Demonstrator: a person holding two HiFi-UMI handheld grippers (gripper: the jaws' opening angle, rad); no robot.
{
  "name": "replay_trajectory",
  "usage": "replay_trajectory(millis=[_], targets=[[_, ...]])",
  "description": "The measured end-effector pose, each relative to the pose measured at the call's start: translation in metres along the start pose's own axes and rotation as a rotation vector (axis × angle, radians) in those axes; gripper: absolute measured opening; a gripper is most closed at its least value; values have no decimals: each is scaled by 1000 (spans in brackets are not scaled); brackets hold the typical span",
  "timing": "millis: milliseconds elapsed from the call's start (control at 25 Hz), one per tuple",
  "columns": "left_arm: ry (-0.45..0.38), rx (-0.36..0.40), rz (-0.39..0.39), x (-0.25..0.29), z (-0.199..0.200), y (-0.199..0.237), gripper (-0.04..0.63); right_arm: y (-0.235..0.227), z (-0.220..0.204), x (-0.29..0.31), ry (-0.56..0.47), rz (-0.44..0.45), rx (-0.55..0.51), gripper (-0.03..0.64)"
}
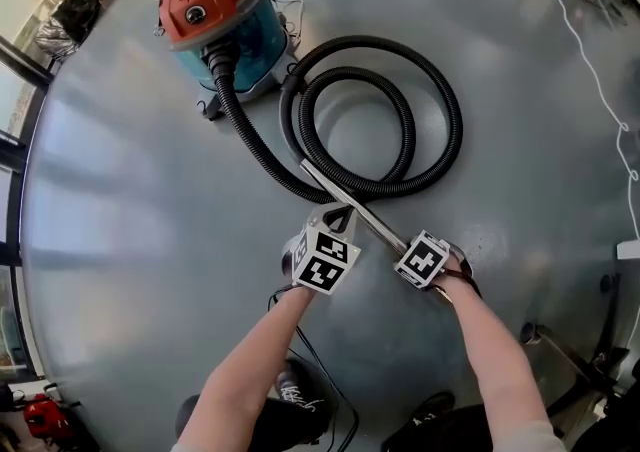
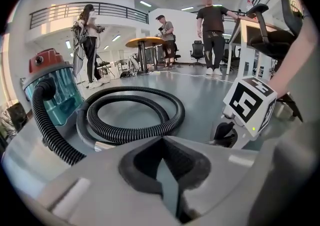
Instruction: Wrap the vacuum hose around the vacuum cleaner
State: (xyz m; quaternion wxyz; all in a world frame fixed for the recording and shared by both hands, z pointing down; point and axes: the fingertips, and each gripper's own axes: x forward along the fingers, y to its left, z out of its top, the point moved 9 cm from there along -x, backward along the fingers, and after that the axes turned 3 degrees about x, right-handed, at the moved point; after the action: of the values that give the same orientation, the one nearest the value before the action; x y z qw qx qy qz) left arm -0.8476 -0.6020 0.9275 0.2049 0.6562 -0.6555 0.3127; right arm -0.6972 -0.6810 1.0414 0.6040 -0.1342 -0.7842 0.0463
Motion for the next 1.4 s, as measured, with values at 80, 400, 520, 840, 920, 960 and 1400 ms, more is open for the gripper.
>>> replay_trajectory(millis=[80,400,520,840,920,960,1400], targets=[[8,-4,-6,5,-3,0,0,-4,0,5,-40,-11,-6,195],[18,-22,-18,16,-8,3,0,-2,-6,8,-77,-36,1,190],[3,-17,-24,15,-6,2,0,-1,-10,10,-98,-56,-10,198],[-52,-6,-60,-1,7,3,0,4,-16,2,-201,-30,25,325],[-84,-4,-77,-8,15,2,0,4,-15,-8,-228,-44,31,324],[-102,-3,-83,-13,21,2,0,5,-13,-16,-248,-53,36,322],[-253,-29,-146,-154,166,15,0,60,50,-258,-594,-222,101,23]])
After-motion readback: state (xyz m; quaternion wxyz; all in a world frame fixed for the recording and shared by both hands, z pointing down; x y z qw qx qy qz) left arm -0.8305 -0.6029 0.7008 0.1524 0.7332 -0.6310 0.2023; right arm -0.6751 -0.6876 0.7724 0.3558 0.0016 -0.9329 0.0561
